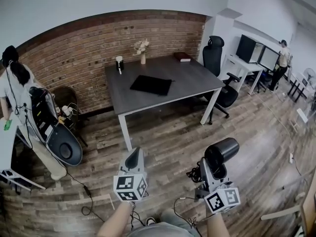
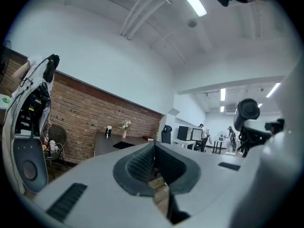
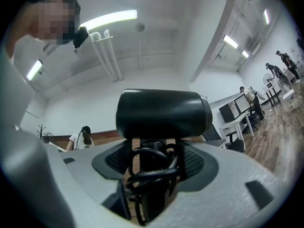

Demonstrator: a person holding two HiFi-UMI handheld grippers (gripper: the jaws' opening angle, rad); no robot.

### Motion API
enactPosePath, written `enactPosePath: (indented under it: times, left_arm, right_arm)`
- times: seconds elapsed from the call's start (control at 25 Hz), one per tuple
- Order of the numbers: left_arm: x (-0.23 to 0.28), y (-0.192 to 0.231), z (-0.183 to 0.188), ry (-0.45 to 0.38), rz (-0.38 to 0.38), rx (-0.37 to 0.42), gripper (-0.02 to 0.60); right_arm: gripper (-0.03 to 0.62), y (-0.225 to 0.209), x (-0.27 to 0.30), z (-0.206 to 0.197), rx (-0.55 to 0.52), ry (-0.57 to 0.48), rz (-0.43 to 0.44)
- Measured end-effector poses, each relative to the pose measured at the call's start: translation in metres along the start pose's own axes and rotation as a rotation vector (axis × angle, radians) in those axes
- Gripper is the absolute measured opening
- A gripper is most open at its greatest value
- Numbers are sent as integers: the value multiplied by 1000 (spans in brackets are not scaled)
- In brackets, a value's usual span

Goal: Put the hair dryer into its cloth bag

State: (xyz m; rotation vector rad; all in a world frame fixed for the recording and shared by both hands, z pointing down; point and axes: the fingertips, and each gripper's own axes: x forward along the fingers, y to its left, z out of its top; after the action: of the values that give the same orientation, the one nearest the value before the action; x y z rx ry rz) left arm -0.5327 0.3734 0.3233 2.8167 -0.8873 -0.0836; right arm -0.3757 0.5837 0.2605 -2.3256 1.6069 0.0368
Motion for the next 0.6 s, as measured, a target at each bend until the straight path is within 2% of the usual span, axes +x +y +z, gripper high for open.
enactPosePath:
  times: [0.28,0.6]
  left_arm:
    - [44,4,-10,10,-2,20,6]
    - [141,2,-9,11,22,31,5]
  right_arm:
    - [284,-30,32,-12,-16,6,-40]
    - [285,-95,115,-17,6,9,-33]
